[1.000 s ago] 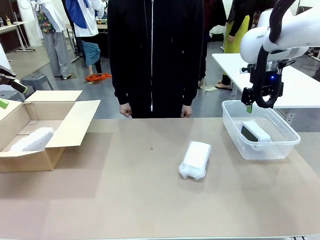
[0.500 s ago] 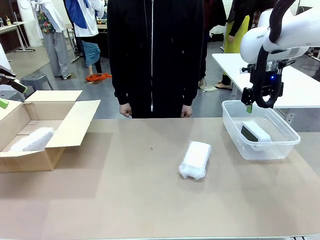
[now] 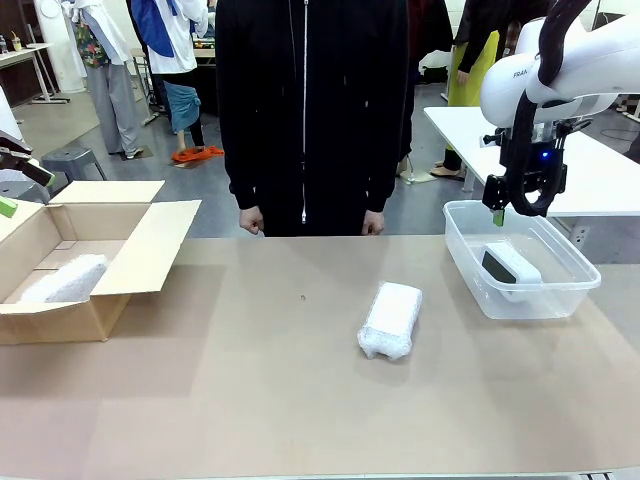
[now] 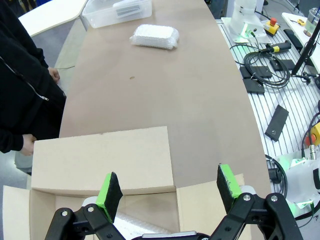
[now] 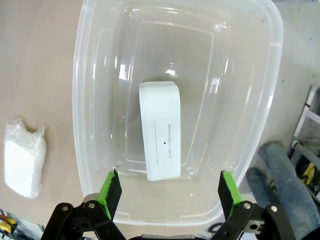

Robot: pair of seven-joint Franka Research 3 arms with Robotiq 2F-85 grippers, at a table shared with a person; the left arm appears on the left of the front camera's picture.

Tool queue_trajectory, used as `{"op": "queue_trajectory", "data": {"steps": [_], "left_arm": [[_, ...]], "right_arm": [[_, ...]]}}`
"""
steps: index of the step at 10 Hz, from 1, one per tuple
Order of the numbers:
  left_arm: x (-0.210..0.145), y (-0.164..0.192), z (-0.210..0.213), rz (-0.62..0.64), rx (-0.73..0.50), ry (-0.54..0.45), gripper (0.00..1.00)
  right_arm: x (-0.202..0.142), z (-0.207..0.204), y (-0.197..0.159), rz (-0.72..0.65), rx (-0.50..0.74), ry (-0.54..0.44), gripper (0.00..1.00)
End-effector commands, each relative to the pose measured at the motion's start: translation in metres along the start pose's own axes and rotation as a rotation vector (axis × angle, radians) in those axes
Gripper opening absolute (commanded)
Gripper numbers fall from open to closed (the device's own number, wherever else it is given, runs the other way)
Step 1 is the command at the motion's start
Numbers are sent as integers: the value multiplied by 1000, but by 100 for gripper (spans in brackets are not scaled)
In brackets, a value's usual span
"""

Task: Separate and place wrapped and unwrapped clocks.
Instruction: Pick up the Digital clock indicated by the person.

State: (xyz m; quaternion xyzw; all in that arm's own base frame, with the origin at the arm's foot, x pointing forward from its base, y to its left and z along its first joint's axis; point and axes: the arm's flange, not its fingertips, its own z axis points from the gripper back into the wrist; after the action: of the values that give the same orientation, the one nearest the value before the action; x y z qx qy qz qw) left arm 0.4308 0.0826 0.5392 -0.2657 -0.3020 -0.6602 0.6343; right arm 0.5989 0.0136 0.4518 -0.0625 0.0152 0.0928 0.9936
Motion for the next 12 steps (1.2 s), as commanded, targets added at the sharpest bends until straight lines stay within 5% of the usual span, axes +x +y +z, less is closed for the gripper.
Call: {"op": "queue_trajectory", "data": {"steps": [1, 7, 12], "left_arm": [[0, -1, 1, -18, -3, -8, 100], [0, -1, 1, -18, -3, -8, 100], [0, -1, 1, -18, -3, -8, 100]], "right_arm": [[1, -1, -2, 1, 0, 0, 100], [0, 0, 0, 0, 0, 0, 100], [-4, 9, -30, 68, 9, -175, 100]]}}
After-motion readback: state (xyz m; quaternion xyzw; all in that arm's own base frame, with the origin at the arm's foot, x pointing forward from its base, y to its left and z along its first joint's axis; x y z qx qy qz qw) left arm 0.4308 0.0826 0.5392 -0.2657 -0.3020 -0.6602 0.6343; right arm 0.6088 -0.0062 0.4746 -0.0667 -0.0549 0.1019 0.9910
